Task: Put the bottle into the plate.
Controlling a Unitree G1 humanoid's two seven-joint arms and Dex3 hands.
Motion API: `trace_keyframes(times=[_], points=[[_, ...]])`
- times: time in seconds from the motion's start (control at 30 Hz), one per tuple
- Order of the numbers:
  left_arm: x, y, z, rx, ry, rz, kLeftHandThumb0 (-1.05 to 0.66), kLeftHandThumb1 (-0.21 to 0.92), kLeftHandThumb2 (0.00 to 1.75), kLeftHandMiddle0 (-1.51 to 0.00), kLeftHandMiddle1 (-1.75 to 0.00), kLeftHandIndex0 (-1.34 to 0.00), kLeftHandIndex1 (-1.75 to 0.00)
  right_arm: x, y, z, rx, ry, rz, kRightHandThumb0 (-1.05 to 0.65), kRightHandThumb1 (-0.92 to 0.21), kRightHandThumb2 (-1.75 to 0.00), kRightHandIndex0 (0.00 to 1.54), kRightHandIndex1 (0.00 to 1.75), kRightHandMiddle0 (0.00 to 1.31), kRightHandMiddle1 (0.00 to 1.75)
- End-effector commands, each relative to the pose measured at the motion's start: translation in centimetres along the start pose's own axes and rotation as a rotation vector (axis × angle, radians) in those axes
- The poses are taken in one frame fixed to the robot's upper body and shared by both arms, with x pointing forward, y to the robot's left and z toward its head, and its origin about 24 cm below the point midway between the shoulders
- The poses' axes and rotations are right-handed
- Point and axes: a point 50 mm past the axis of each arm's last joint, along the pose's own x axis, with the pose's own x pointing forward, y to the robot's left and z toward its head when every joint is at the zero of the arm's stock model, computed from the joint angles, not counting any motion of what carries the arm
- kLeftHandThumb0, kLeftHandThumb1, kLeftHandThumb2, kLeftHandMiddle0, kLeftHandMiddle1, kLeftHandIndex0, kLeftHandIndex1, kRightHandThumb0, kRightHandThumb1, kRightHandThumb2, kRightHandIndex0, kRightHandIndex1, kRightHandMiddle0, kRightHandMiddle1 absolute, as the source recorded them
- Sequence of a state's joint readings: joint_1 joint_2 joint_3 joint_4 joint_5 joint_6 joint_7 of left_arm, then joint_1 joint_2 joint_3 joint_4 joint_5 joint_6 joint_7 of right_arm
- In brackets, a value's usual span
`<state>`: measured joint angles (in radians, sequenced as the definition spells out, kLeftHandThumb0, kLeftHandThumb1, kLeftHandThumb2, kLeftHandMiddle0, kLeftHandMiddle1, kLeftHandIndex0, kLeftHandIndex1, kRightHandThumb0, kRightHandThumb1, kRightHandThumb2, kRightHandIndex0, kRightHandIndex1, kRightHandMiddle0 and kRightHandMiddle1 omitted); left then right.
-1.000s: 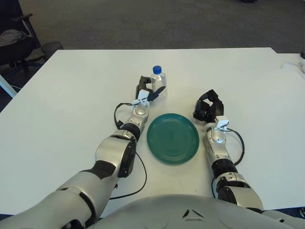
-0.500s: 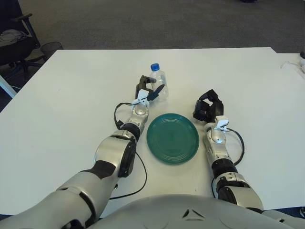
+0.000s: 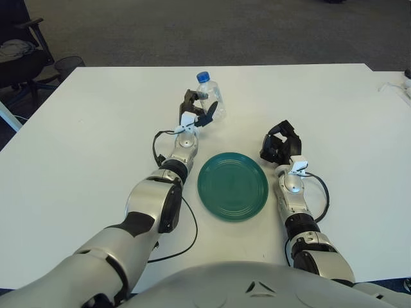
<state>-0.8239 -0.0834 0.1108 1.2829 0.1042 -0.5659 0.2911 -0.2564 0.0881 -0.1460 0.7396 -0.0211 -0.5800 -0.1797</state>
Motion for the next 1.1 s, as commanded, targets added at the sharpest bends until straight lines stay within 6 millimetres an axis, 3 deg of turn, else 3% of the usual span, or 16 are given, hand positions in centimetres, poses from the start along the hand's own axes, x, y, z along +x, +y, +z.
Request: trace_keyframes(times=[0.0,0.3,0.47,0.7,1.07], points=[[0.8,0.2,1.5,-0.043,-0.061,-0.006,-0.36,0.65,0.80,-1.22,-1.75,-0.94,-1.75,-4.6,-1.1,-5.3,0.003,0.273,-0.040,-0.47,-0.31,-1.32,1.12,1.75,0.61,1.75],[1.2,0.3,2.7,-0.089,-0.121,-0.014,-0.34,0.63,0.84,-1.20,-1.75,-0.93,-1.75,-4.7,-1.2,-5.4,0.018,0.281,-0.043,-0.47,-0.31,-1.32,1.12,1.75,0.61,1.75],[1.5,0.3,4.6,-0.105,-0.233,-0.035,-0.32,0.61,0.87,-1.20,-1.75,-0.93,-1.75,-4.6,-1.2,-5.4,0.034,0.280,-0.043,-0.47,-0.30,-1.33,1.12,1.75,0.62,1.75],[1.2,0.3,5.7,-0.085,-0.328,-0.070,-0.29,0.57,0.93,-1.21,-1.75,-0.94,-1.75,-4.7,-1.2,-5.5,0.033,0.283,-0.044,-0.47,-0.29,-1.34,1.13,1.75,0.62,1.75],[-1.8,0.4,7.1,0.073,-0.588,-0.261,-0.28,0.56,0.94,-1.21,-1.75,-0.95,-1.75,-4.7,-0.9,-5.5,0.059,0.282,-0.033,-0.47,-0.30,-1.33,1.15,1.75,0.62,1.75]])
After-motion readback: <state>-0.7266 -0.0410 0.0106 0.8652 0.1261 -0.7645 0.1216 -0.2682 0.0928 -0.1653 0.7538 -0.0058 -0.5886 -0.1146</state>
